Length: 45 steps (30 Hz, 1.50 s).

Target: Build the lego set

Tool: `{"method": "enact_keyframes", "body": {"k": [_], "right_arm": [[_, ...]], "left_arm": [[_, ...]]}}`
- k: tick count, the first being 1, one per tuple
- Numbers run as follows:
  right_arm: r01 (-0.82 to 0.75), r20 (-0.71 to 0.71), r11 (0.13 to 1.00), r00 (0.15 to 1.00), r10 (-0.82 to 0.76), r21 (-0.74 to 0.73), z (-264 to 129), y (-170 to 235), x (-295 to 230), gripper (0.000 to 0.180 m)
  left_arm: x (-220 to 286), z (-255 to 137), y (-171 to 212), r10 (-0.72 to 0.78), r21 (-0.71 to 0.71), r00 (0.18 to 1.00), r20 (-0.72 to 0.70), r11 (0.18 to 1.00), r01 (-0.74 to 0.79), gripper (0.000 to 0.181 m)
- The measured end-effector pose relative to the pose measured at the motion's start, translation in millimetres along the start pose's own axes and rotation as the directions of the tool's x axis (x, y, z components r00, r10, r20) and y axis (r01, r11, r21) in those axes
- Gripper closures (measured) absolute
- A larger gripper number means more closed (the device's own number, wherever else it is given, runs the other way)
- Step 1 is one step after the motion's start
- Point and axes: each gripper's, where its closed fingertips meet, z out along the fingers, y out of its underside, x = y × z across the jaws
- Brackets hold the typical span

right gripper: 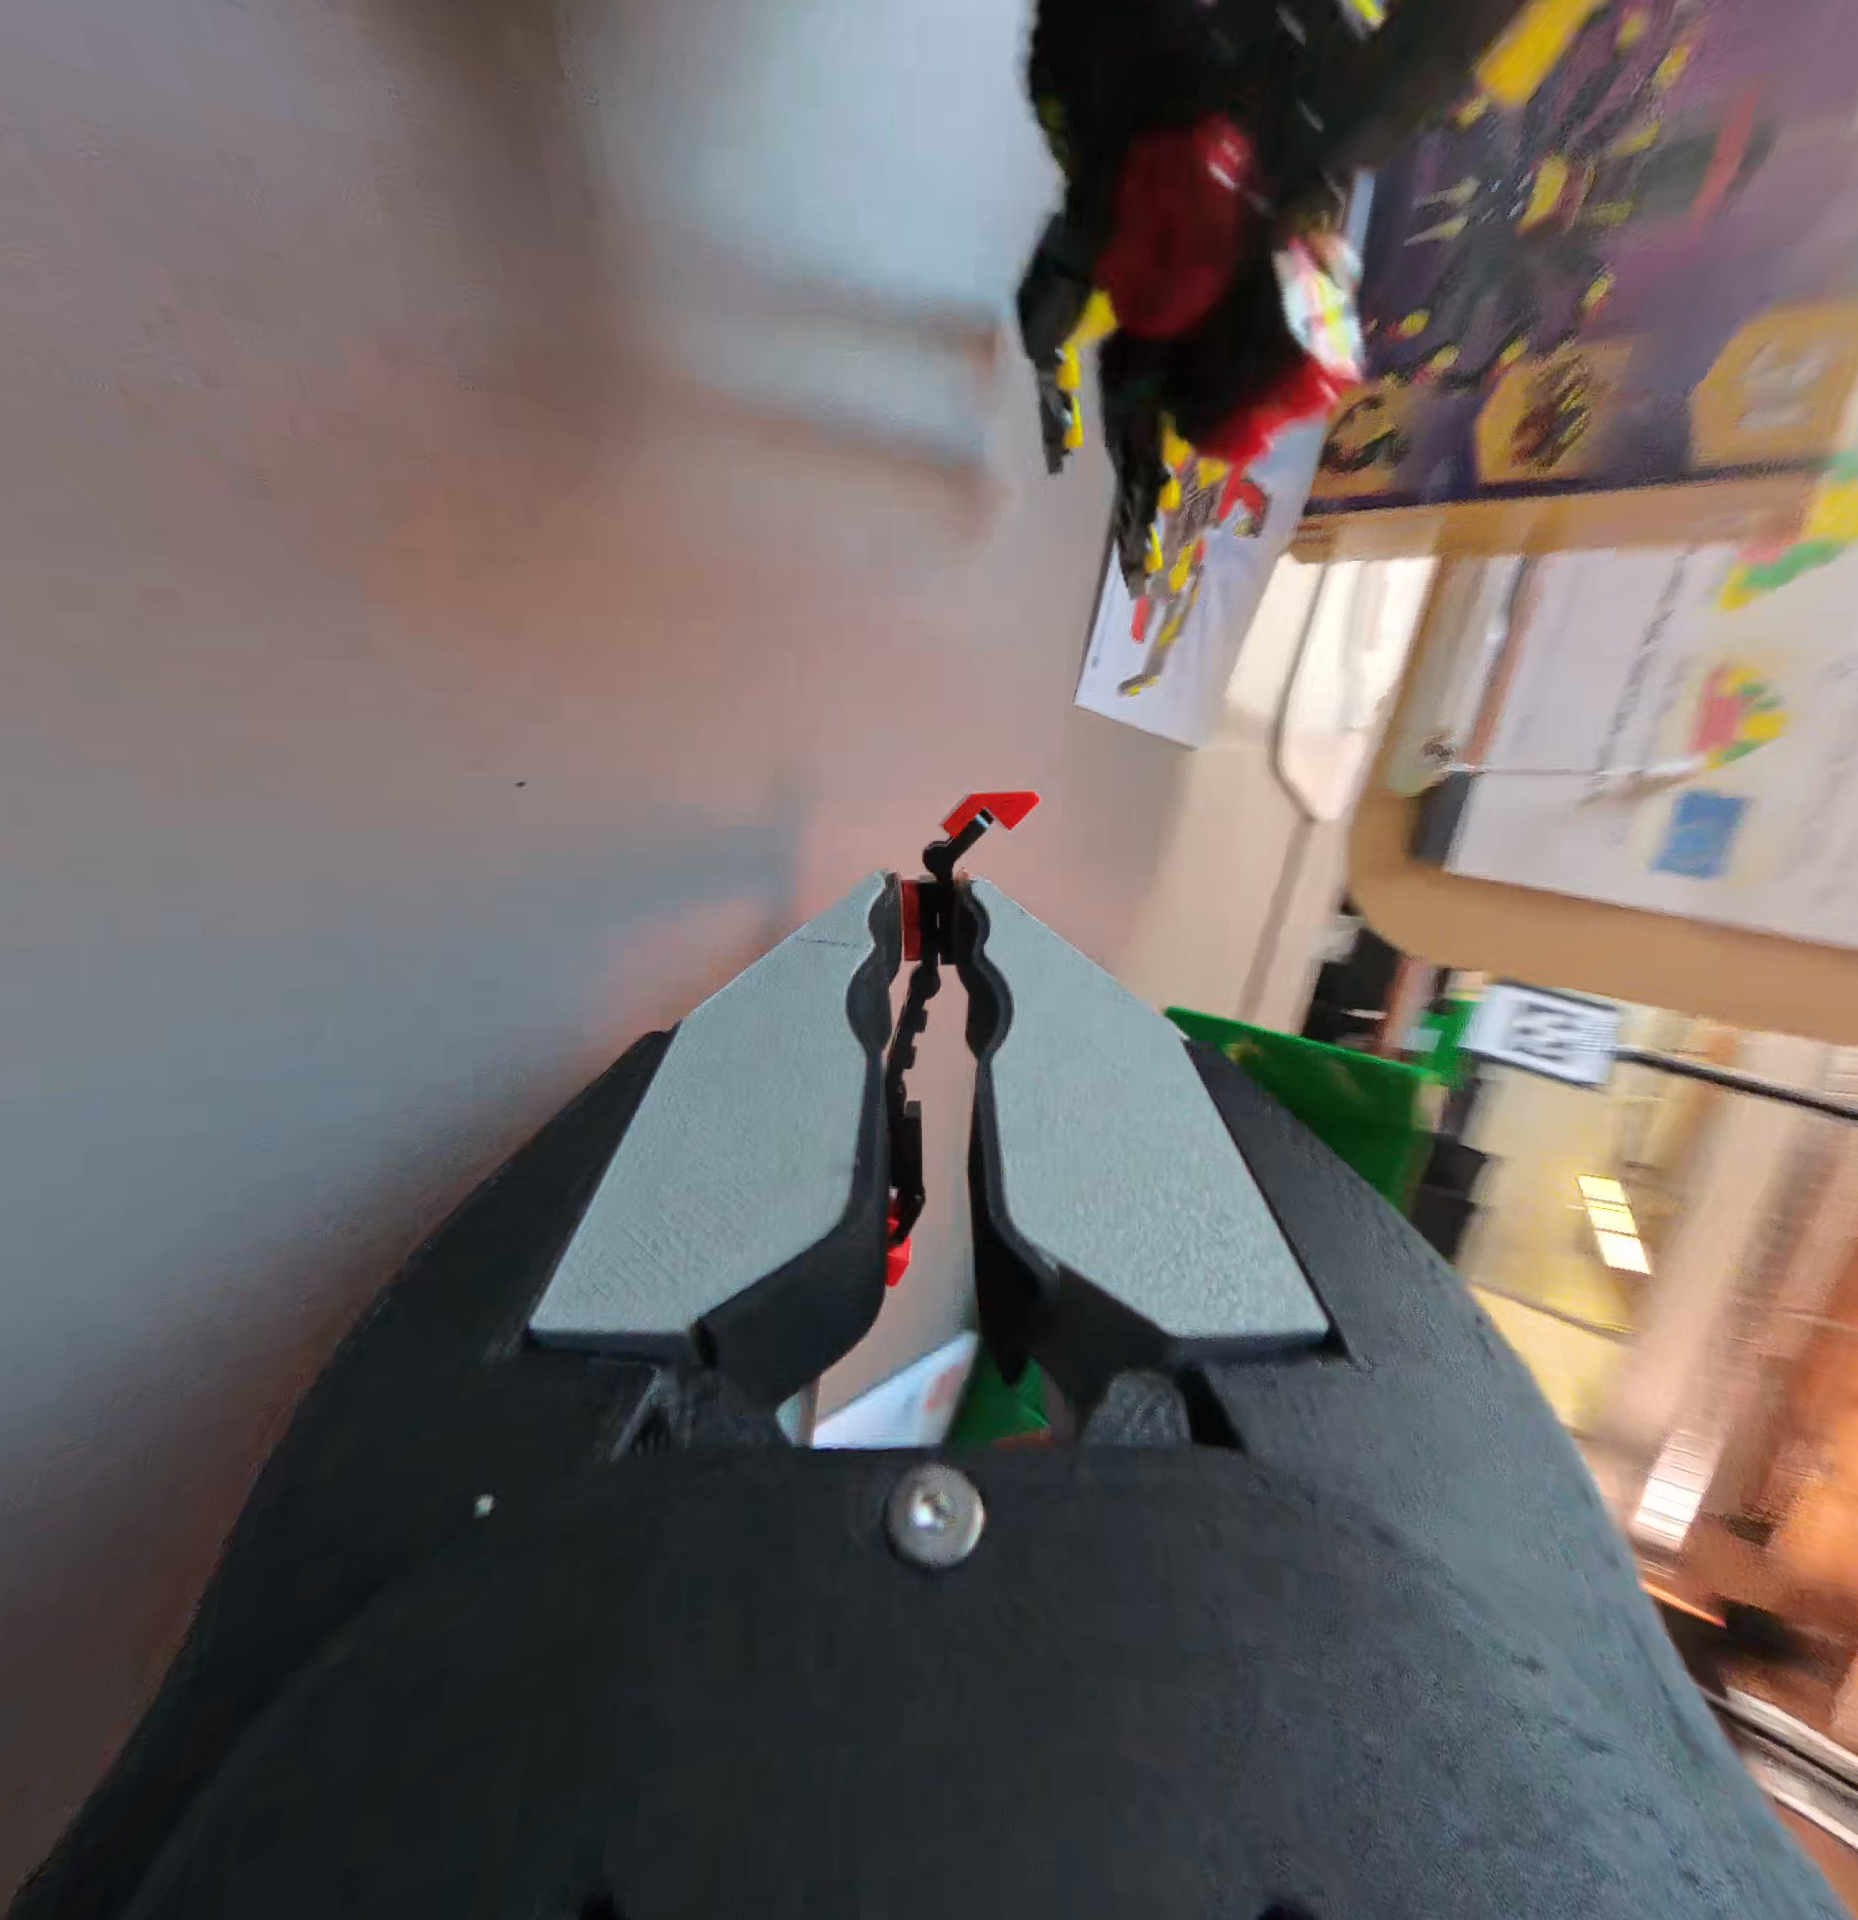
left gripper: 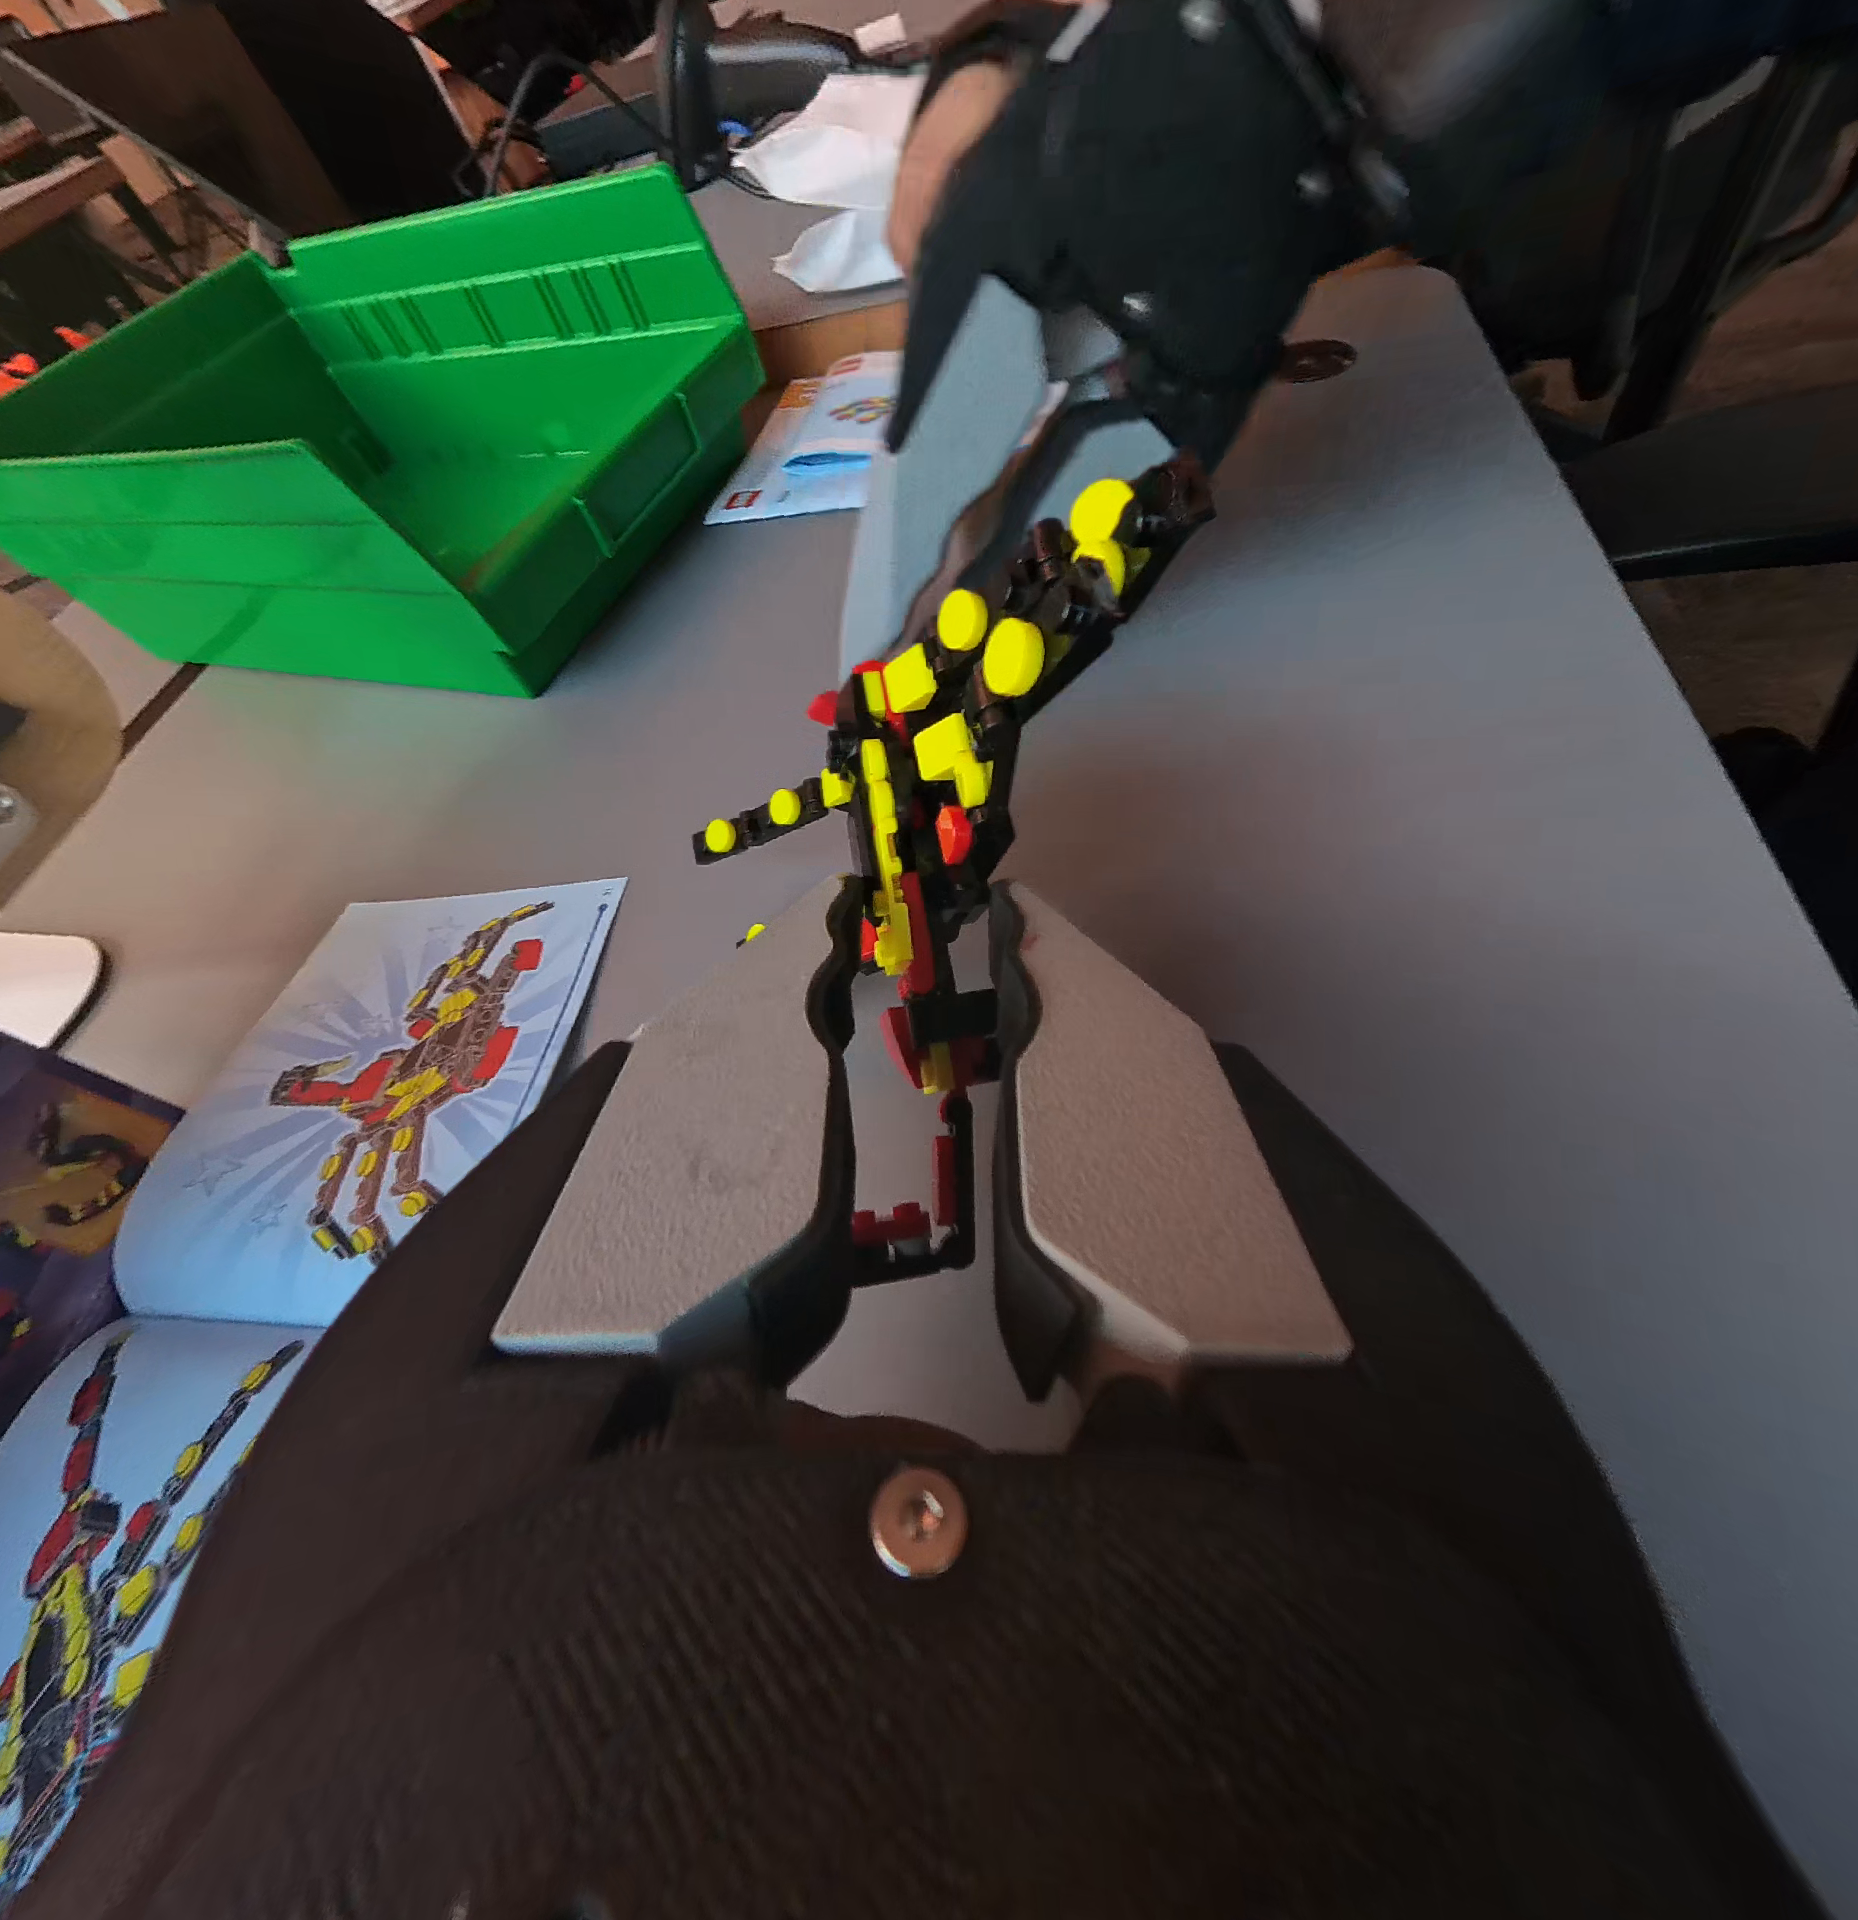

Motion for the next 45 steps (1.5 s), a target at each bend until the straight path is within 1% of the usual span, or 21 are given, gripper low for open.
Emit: {"method": "enact_keyframes", "body": {"k": [1, 3, 5, 8, 10, 12, 14, 17, 21, 23, 28, 34, 37, 39, 42, 45], "right_arm": [[0.074, -0.067, 0.997, 0.995, -0.076, -0.028, -1, -1, 1, 0.174], [0.212, -0.199, 0.974, 0.954, -0.224, -0.08, -4, -6, 6, 0.174], [0.275, -0.252, 0.954, 0.921, -0.297, -0.119, -7, -13, 7, 0.174], [0.325, -0.279, 0.936, 0.894, -0.352, -0.138, -9, -21, 3, 0.174], [0.332, -0.314, 0.934, 0.88, -0.357, -0.132, -11, -28, 5, 0.174], [0.335, -0.334, 0.935, 0.873, -0.355, -0.119, -14, -35, 5, 0.174], [0.347, -0.31, 0.931, 0.878, -0.364, -0.112, -13, -39, 0, 0.174], [0.37, -0.32, 0.922, 0.865, -0.386, -0.114, -12, -45, -3, 0.174], [0.318, -0.321, 0.944, 0.888, -0.328, -0.086, -16, -48, 0, 0.173], [0.276, -0.308, 0.958, 0.908, -0.285, -0.075, -17, -48, 1, 0.174], [0.223, -0.331, 0.973, 0.916, -0.227, -0.052, -18, -49, 3, 0.174], [0.205, -0.338, 0.978, 0.918, -0.208, -0.043, -16, -50, 0, 0.173], [0.229, -0.308, 0.971, 0.922, -0.237, -0.063, -11, -44, -6, 0.173], [0.28, -0.235, 0.956, 0.927, -0.292, -0.086, -6, -35, -19, 0.172], [0.353, -0.215, 0.927, 0.903, -0.373, -0.126, -4, -27, -19, 0.171], [0.386, -0.163, 0.912, 0.9, -0.405, -0.137, -8, -26, -18, 0.159]], "left_arm": [[-1, 0, 1, 0.004, -0.003, 1.0, 0.009, 1.0, -0.004, 0.16], [-3, 1, 2, 0.032, -0.018, 0.999, 0.031, 0.999, -0.032, 0.16], [-6, 3, 2, 0.063, -0.031, 0.996, 0.069, 0.998, -0.061, 0.16], [-12, 4, -8, 0.053, 0.002, 0.992, 0.118, 0.999, -0.054, 0.16], [-5, 5, -12, 0.057, 0.011, 0.996, 0.072, 0.998, -0.058, 0.16], [1, 8, -9, 0.112, -0.02, 0.992, 0.052, 0.994, -0.111, 0.16], [0, 10, -7, 0.187, -0.056, 0.98, 0.069, 0.982, -0.183, 0.16], [11, 12, -11, 0.21, -0.045, 0.977, 0.024, 0.977, -0.209, 0.16], [14, 16, -1, 0.274, -0.107, 0.962, 0.019, 0.957, -0.27, 0.16], [16, 17, -3, 0.272, -0.101, 0.962, 0.015, 0.958, -0.269, 0.16], [13, 17, -4, 0.247, -0.103, 0.969, 0.024, 0.965, -0.243, 0.16], [13, 19, 0, 0.241, -0.118, 0.97, 0.02, 0.964, -0.237, 0.16], [10, 17, -1, 0.257, -0.114, 0.965, 0.041, 0.961, -0.251, 0.16], [6, 14, -1, 0.263, -0.116, 0.963, 0.056, 0.96, -0.256, 0.16], [-2, 9, 3, 0.269, -0.134, 0.96, 0.081, 0.957, -0.257, 0.16], [-4, 8, 6, 0.279, -0.153, 0.956, 0.09, 0.952, -0.264, 0.16]]}}
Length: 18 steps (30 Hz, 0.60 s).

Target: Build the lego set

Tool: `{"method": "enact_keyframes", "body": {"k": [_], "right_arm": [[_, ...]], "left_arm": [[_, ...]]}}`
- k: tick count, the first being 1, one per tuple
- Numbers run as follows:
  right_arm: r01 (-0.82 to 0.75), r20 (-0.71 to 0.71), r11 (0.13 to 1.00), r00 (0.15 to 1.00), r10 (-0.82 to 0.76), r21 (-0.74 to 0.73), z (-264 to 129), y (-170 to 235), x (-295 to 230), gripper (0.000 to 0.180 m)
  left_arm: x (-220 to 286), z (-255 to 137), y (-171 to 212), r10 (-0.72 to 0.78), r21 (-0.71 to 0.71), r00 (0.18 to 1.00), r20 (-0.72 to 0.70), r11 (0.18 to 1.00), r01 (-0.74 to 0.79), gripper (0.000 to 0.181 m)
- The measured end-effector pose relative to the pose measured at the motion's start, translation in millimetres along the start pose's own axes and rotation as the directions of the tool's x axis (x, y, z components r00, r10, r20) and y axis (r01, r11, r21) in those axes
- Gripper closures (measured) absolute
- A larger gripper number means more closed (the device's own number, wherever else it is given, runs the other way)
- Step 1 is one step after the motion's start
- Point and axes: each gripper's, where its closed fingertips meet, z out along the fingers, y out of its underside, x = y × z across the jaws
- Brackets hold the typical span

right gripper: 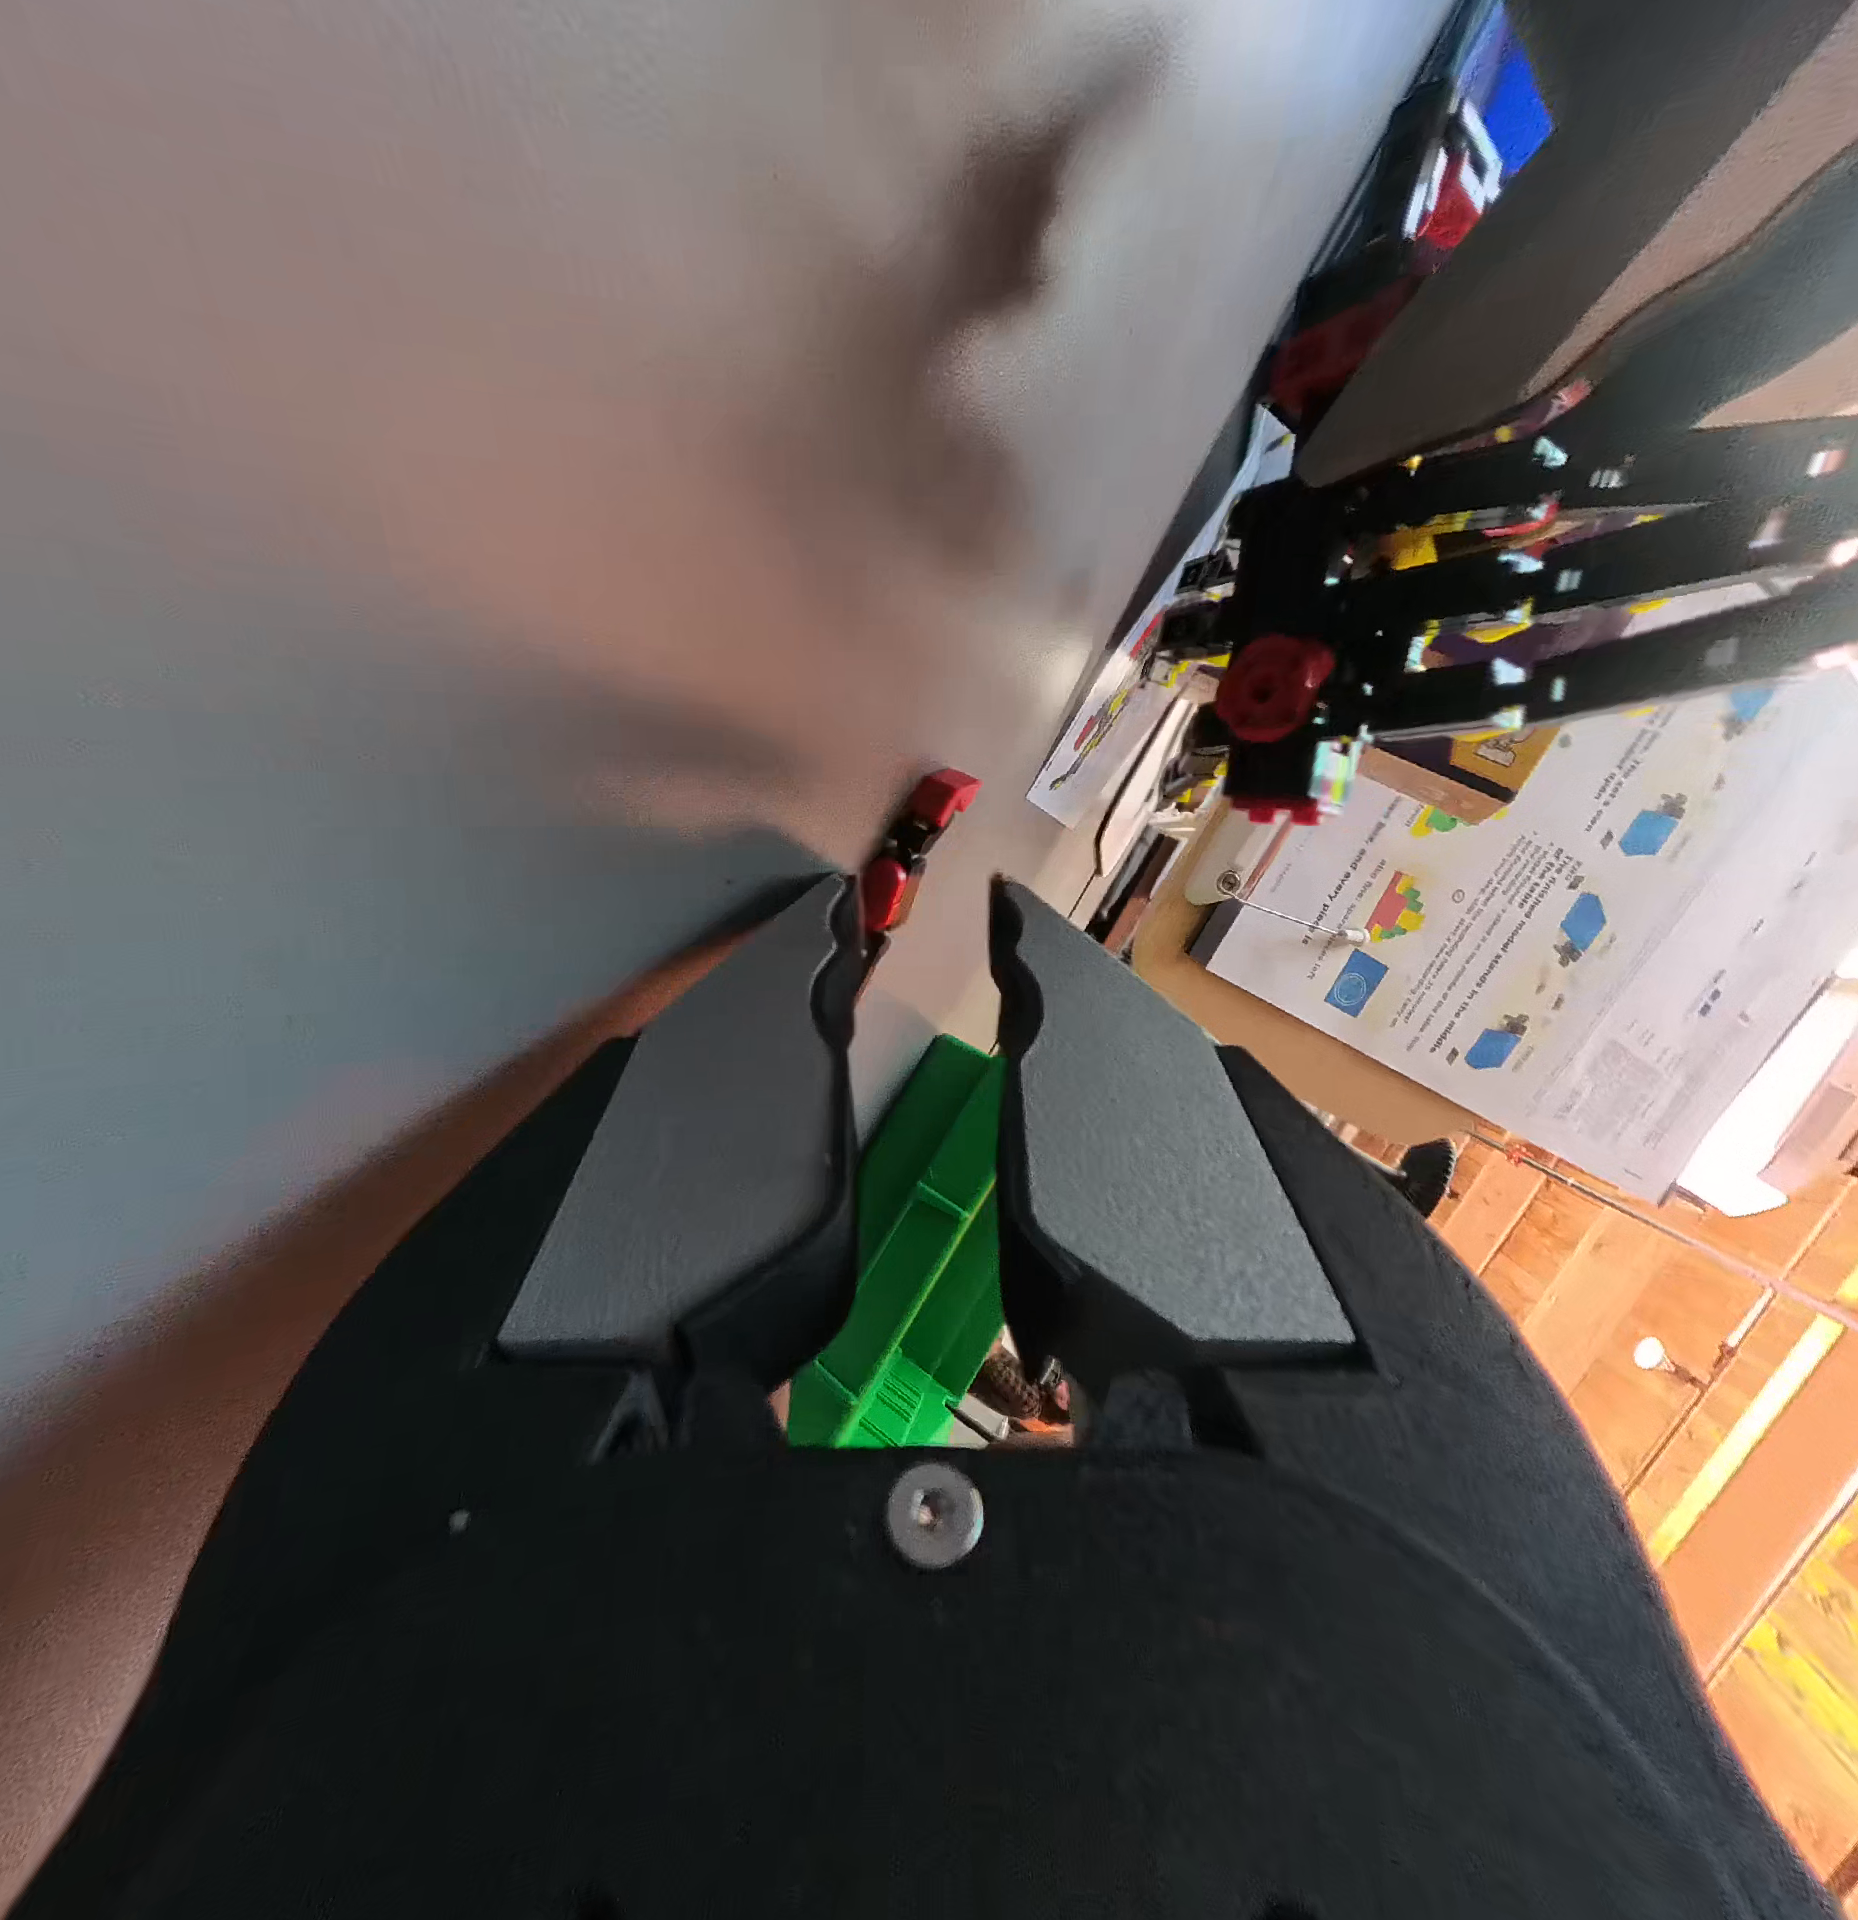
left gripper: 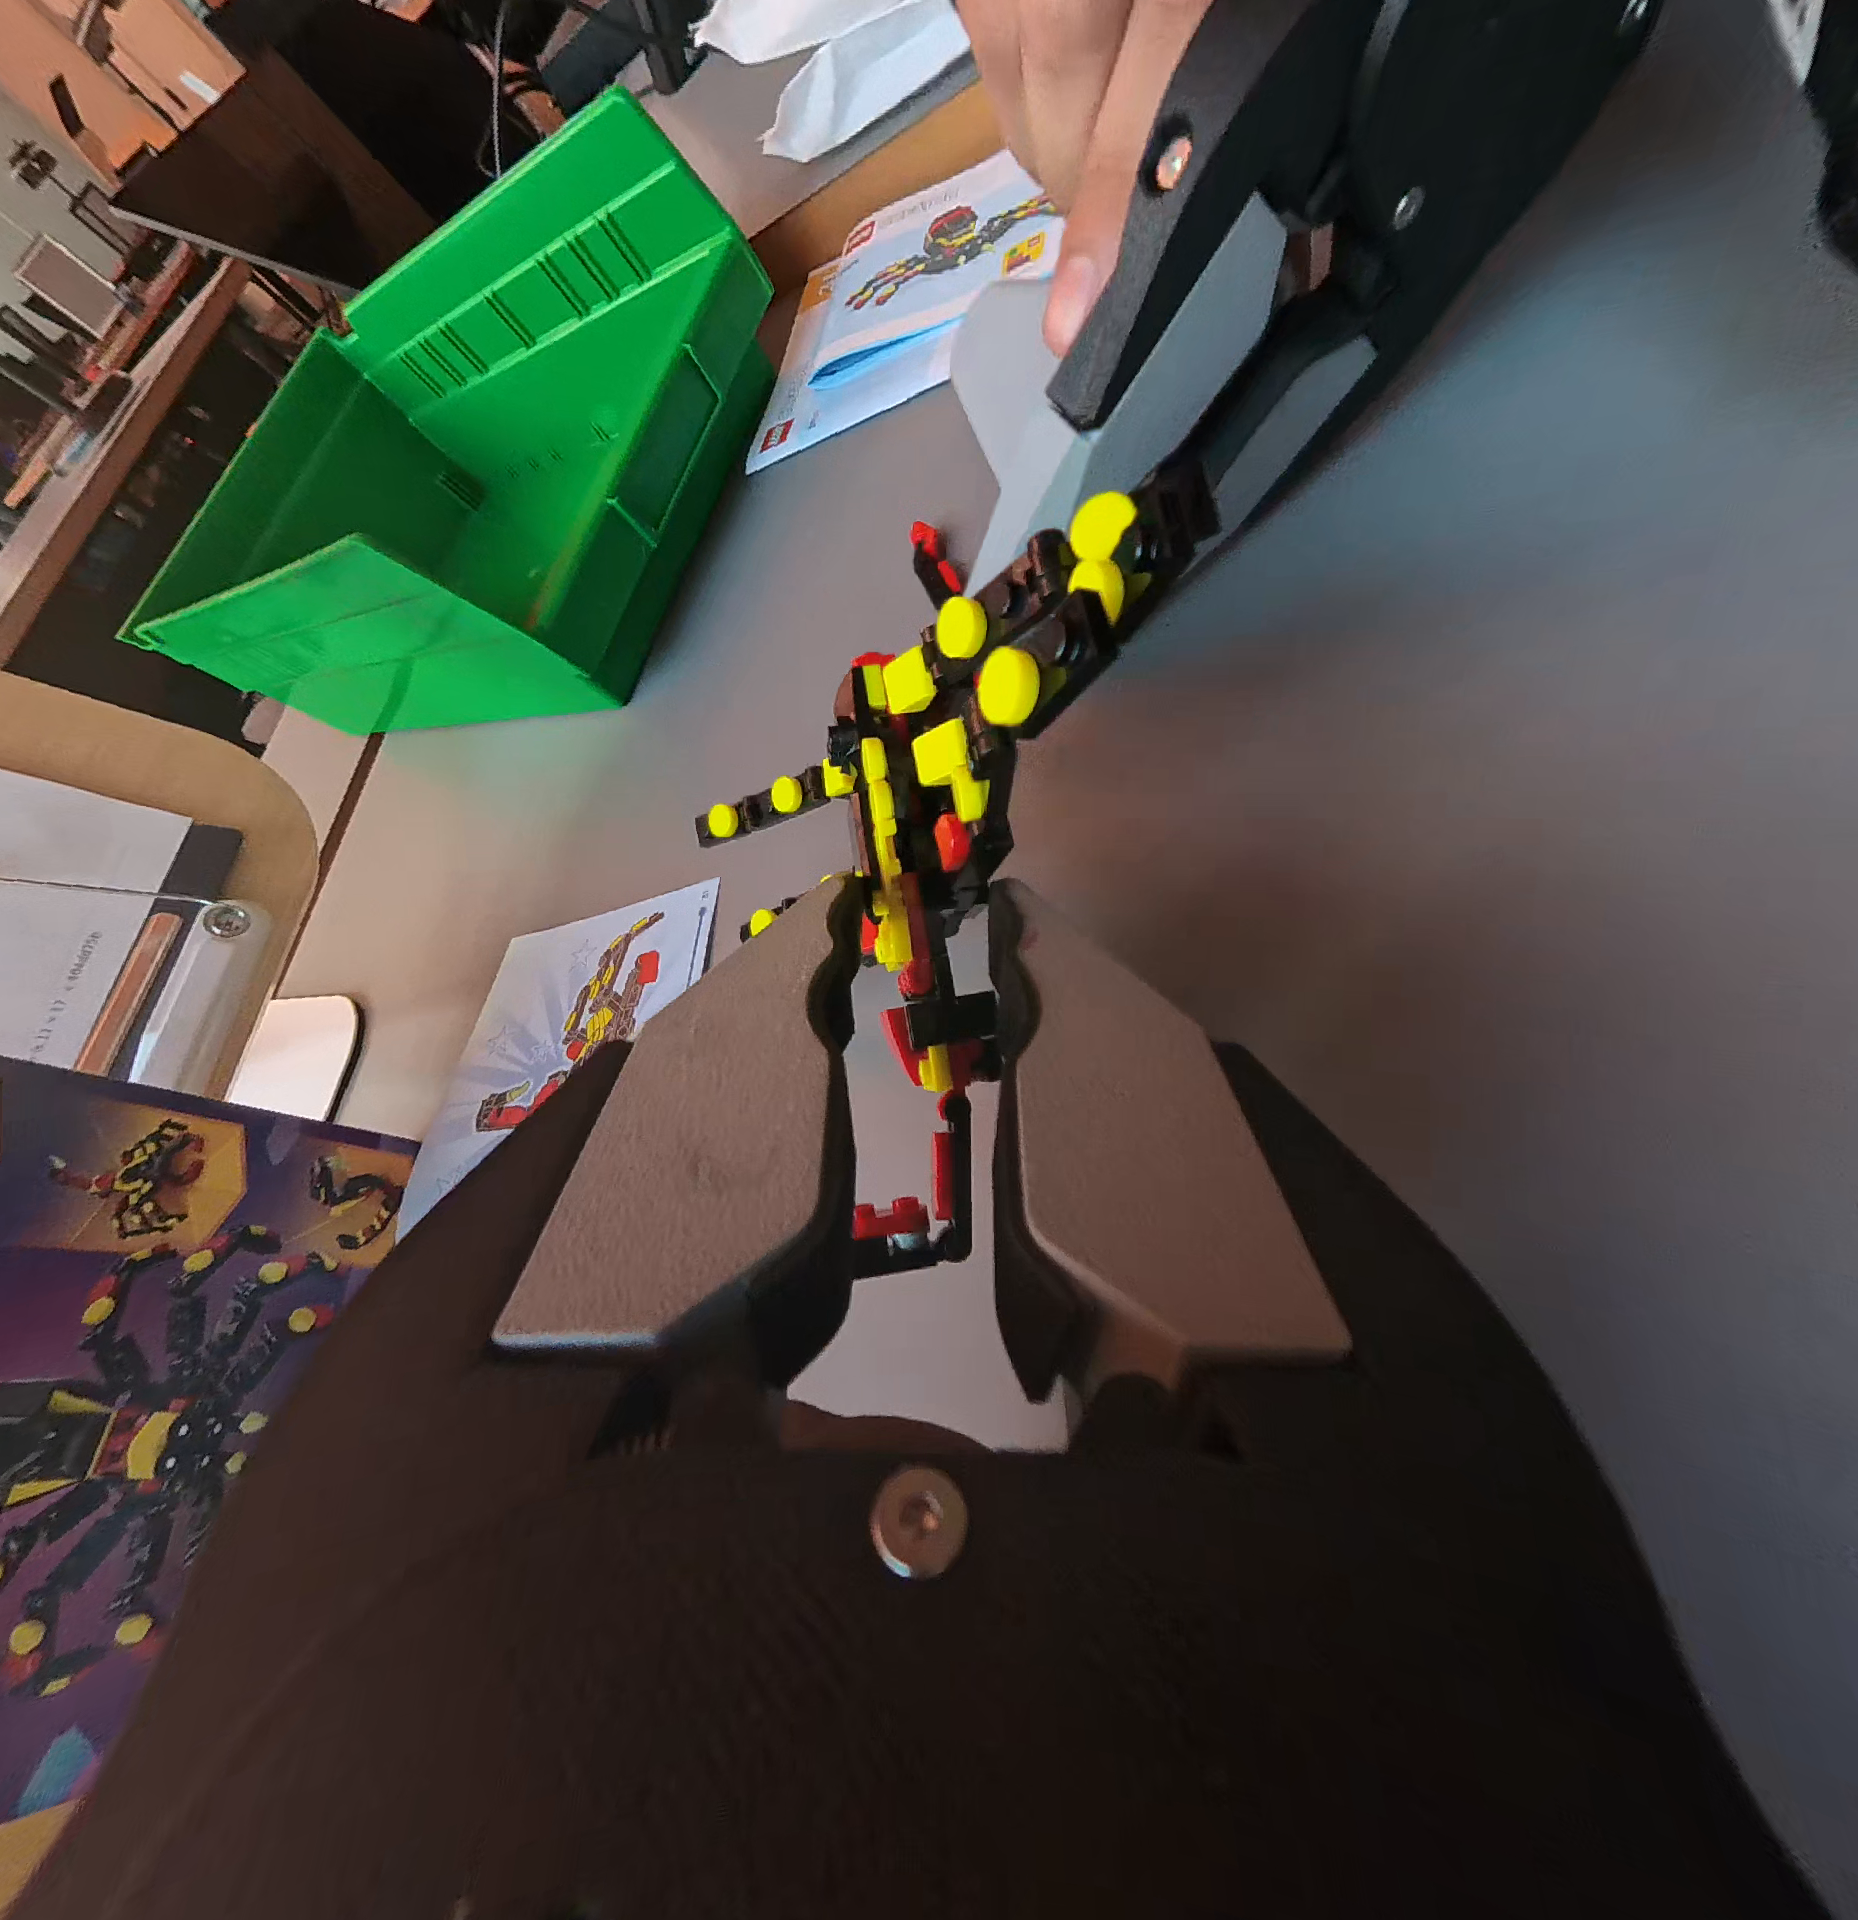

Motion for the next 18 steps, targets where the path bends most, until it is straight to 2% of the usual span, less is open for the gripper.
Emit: {"method": "enact_keyframes", "body": {"k": [2, 4, 6, 8, 10, 13, 14, 18], "right_arm": [[0.014, 0.029, 1.0, 0.999, -0.014, 0.009, -8, 0, 1, 0.15], [0.01, 0.065, 1.0, 0.998, -0.012, 0.02, -18, 0, -1, 0.15], [-0.117, 0.155, 0.992, 0.982, 0.109, 0.042, -27, 6, -5, 0.163], [-0.344, 0.268, 0.939, 0.904, 0.334, -0.01, -26, 26, -6, 0.159], [-0.539, 0.371, 0.84, 0.767, 0.523, -0.069, -20, 45, -8, 0.154], [-0.69, 0.532, 0.714, 0.562, 0.634, -0.122, -17, 54, -18, 0.154], [-0.703, 0.549, 0.697, 0.531, 0.645, -0.139, -14, 59, -20, 0.153], [-0.738, 0.559, 0.663, 0.499, 0.662, -0.125, -5, 67, -21, 0.154]], "left_arm": [[2, 0, 0, 0.001, -0.003, 1.0, -0.007, 1.0, -0.001, 0.16], [3, -1, 2, 0.007, -0.008, 1.0, -0.008, 1.0, -0.007, 0.16], [4, -2, 4, 0.002, -0.017, 1.0, -0.015, 1.0, -0.002, 0.16], [4, -3, 6, -0.006, -0.022, 1.0, -0.018, 1.0, 0.005, 0.16], [5, -4, 6, -0.014, -0.017, 1.0, -0.022, 1.0, 0.013, 0.16], [5, -6, 3, -0.028, 0.0, 0.999, -0.024, 1.0, 0.028, 0.16], [5, -7, 2, -0.032, 0.005, 0.999, -0.024, 0.999, 0.032, 0.16], [6, -8, 1, -0.039, 0.012, 0.999, -0.032, 0.999, 0.04, 0.16]]}}
